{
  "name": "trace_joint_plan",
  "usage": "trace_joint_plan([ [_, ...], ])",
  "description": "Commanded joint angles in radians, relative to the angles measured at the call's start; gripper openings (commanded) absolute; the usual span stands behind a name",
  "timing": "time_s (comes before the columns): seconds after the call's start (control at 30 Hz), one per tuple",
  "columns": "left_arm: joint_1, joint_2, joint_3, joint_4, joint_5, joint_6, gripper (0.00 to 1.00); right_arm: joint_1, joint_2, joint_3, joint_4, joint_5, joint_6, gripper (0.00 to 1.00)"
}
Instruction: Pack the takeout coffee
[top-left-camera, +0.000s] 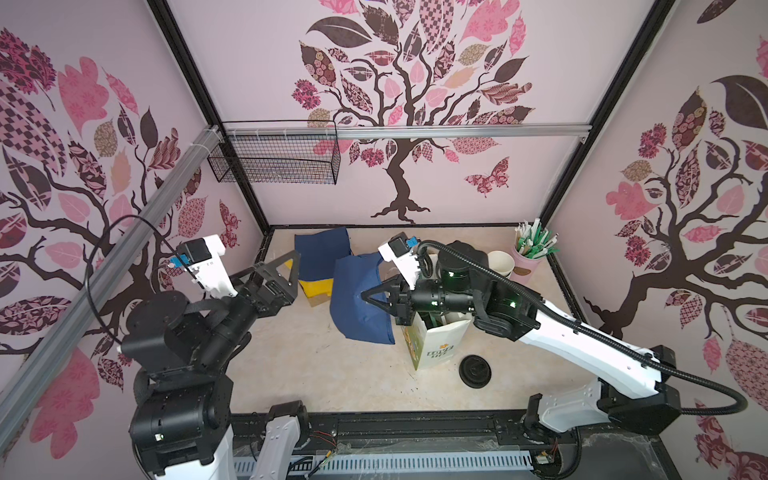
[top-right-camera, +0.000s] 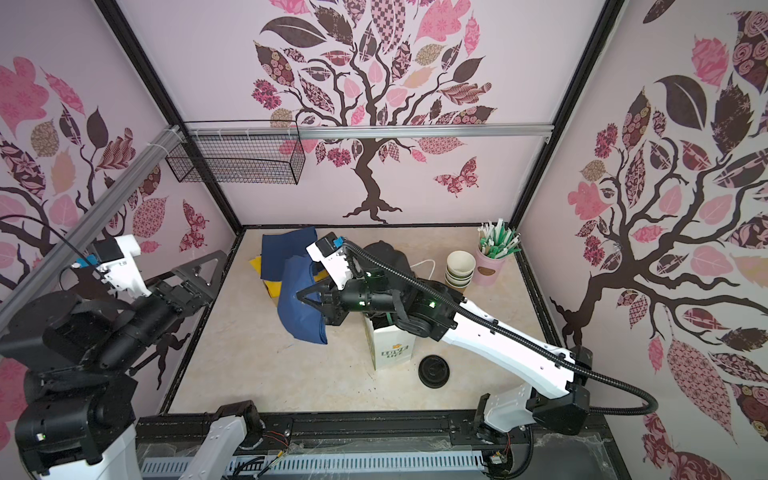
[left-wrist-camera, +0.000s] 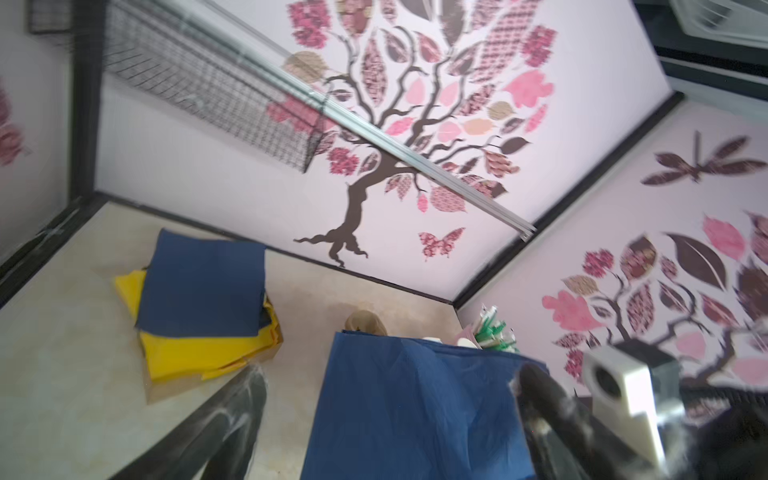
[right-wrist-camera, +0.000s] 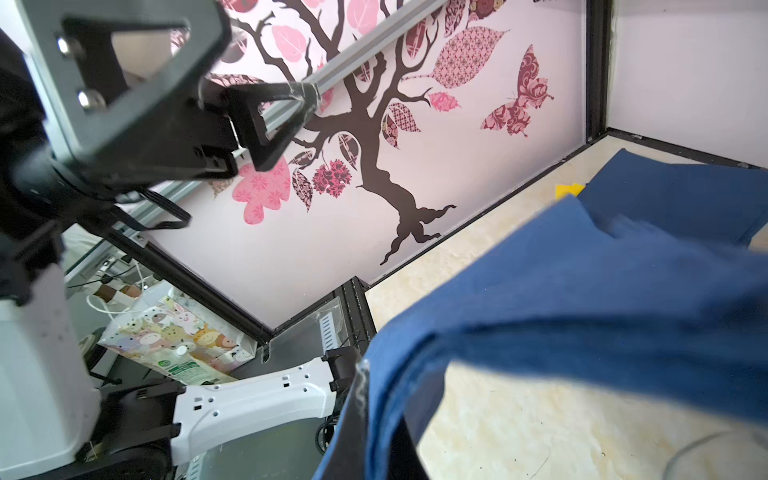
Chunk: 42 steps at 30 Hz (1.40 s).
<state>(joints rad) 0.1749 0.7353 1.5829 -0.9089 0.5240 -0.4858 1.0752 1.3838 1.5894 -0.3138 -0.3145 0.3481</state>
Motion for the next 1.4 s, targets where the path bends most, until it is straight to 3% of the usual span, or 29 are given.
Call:
trace_joint_plan([
  [0.0,-0.001,-0.099,-0.148,0.236,0.312,0.118,0.97,-0.040,-0.063,0.073,-0.122,-0.077,-0.052,0.00],
  [0.27,-0.007,-0.223,-0.428,0.561,0.555,-0.020,0.97,-0.086,-0.026,0.194,-0.274,-0.289,-0.224,0.00],
  [0.6,-0.148,-0.197,-0.554,0.609,0.642,-0.111,0.97,-0.086,0.052,0.194,-0.051,-0.452,-0.108,0.00],
  [0.87,-0.214,-0.160,-0.593,0.590,0.668,-0.141,0.96,-0.086,0.119,0.217,0.049,-0.469,-0.075,0.00],
  [0.97,-0.215,-0.153,-0.595,0.528,0.677,-0.085,0.86,-0.086,0.127,0.215,0.066,-0.459,-0.067,0.00],
  [1.03,-0.214,-0.149,-0.599,0.530,0.678,-0.082,0.73,-0.086,0.131,0.214,0.056,-0.421,-0.076,0.00],
  [1.1,-0.214,-0.153,-0.599,0.527,0.663,-0.075,0.46,-0.085,0.138,0.221,0.018,-0.344,-0.099,0.00],
  [1.2,-0.215,-0.163,-0.600,0.525,0.632,-0.065,0.15,-0.086,0.142,0.229,-0.013,-0.289,-0.121,0.00],
  [1.27,-0.215,-0.160,-0.594,0.525,0.622,-0.063,0.00,-0.086,0.142,0.237,-0.025,-0.274,-0.131,0.00],
  [1.33,-0.214,-0.153,-0.585,0.524,0.603,-0.070,0.00,-0.086,0.140,0.256,-0.048,-0.254,-0.132,0.28],
  [1.37,-0.214,-0.148,-0.577,0.524,0.589,-0.072,0.00,-0.086,0.137,0.272,-0.069,-0.242,-0.136,0.35],
])
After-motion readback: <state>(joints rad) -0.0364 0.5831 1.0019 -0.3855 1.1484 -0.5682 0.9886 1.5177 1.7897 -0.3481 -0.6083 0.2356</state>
